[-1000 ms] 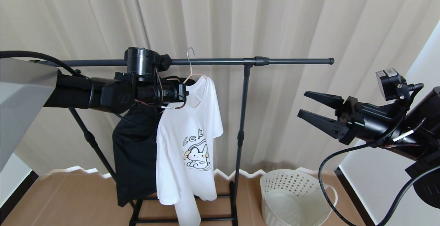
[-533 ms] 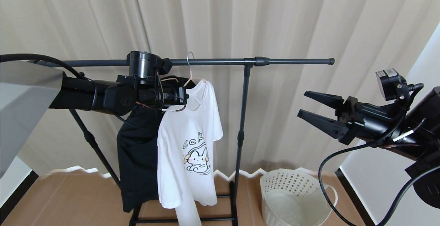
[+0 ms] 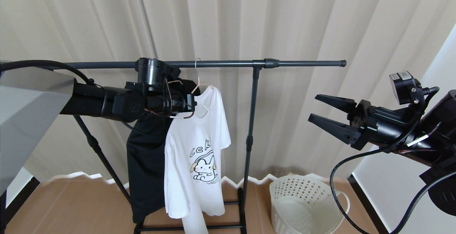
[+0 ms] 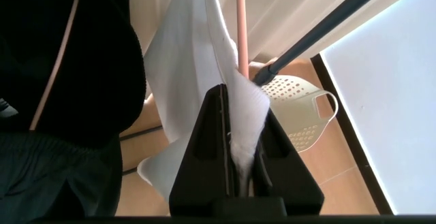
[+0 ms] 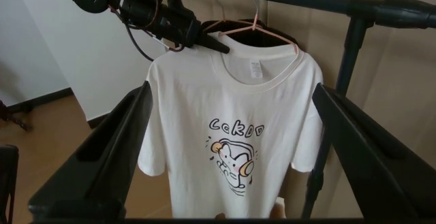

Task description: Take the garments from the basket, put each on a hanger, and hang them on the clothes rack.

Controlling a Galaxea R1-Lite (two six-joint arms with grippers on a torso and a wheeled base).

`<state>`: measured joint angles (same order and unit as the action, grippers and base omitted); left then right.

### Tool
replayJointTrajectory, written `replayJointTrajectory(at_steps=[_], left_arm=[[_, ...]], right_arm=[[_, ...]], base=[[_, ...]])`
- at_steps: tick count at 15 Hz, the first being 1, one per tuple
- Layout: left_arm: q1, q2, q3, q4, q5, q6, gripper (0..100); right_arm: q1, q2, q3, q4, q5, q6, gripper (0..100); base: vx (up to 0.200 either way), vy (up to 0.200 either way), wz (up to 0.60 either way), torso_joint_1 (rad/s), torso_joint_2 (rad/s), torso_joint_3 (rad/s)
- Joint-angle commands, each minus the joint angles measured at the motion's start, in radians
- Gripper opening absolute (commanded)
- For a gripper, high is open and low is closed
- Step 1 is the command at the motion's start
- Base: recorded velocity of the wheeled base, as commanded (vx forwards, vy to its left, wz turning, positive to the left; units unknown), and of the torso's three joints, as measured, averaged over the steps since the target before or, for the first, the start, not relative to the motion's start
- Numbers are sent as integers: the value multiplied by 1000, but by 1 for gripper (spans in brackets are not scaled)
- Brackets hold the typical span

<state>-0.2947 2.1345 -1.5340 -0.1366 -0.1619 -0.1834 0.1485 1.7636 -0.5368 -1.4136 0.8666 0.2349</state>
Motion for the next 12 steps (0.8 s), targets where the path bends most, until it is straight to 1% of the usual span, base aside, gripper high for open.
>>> replayJointTrajectory(at_steps=[1,8,9,12], left_arm=[[0,9,0,0,1,-1,0],[2,19,0,-3,1,2,0],[2,19,0,-3,1,2,100],[2,10,0,2,-1,-1,100]], right_arm=[[0,4,0,-1,2,0,100],[0,8,-2,-1,0,0,100],[0,8,-2,-1,0,0,100],[0,8,-2,-1,2,0,100]], base=[[0,0,0,0,0,0],[0,0,0,0,0,0],[0,0,0,0,0,0],[0,0,0,0,0,0]])
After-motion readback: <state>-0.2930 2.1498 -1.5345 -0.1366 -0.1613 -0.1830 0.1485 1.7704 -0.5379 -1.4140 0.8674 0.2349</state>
